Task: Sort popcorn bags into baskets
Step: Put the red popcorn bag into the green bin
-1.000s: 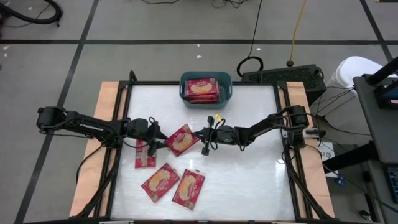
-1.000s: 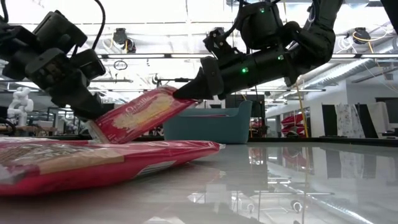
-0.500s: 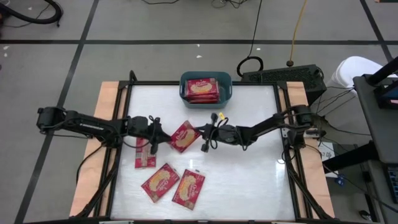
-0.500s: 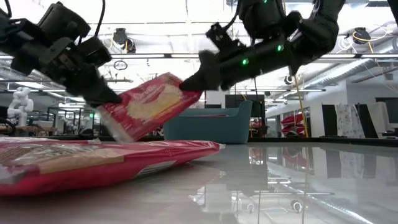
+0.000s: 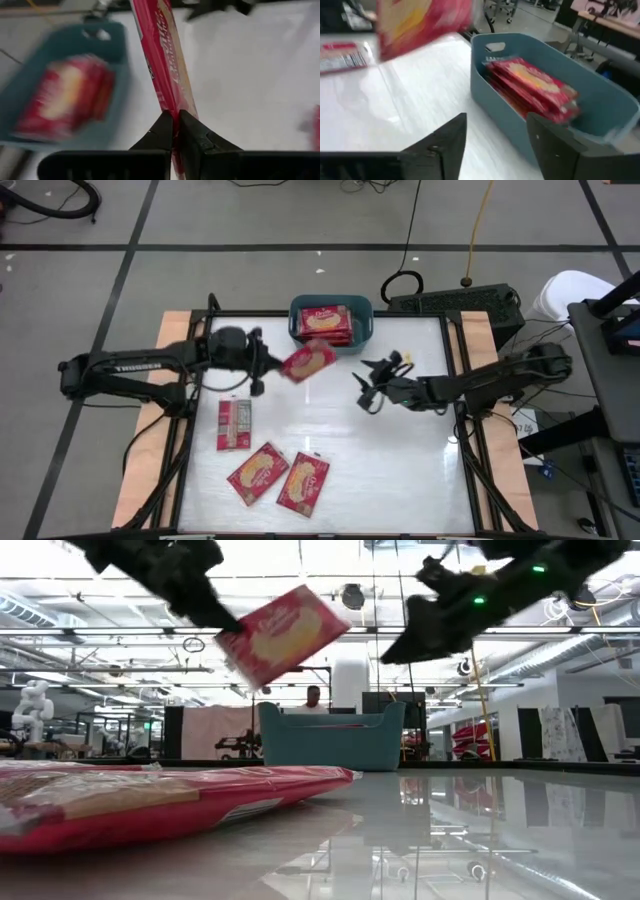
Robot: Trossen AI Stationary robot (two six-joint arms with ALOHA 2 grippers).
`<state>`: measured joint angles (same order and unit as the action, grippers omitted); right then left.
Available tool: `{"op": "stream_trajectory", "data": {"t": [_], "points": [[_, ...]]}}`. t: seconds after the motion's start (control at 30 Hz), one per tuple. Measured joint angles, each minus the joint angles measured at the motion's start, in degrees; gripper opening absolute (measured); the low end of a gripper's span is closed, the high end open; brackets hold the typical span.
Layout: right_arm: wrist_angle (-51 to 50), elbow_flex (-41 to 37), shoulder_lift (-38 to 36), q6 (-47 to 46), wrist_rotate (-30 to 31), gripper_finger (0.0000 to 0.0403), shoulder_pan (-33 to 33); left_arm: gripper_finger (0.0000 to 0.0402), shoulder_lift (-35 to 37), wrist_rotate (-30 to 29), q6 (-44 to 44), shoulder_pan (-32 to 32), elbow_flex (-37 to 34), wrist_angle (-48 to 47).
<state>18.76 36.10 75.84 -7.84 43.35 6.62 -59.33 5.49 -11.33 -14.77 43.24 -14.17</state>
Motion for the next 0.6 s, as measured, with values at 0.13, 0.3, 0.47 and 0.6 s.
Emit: {"op": "stream_trajectory", "data": {"t": [0.13, 0.3, 0.47, 0.6], "points": [[6.2, -9.0, -5.5, -6.0, -2.3, 0.0218, 1.5, 0.0014, -3.5, -0.6, -5.9, -4.3, 9.2, -6.1], [22.6, -18.8, -7.1, -7.2, -9.0, 0.0214, 4.0, 0.0015, -11.6, -0.7, -14.0, -9.2, 21.1, -12.7], [25.6, -21.1, -6.6, -8.2, -9.2, 0.0207, 7.1, 0.0015, -21.6, -0.8, -23.3, -12.9, 32.5, -17.6], [25.4, -21.1, -6.6, -8.1, -9.1, 0.0206, 8.4, 0.0015, -29.7, -0.7, -32.7, -14.7, 39.7, -17.6]]}}
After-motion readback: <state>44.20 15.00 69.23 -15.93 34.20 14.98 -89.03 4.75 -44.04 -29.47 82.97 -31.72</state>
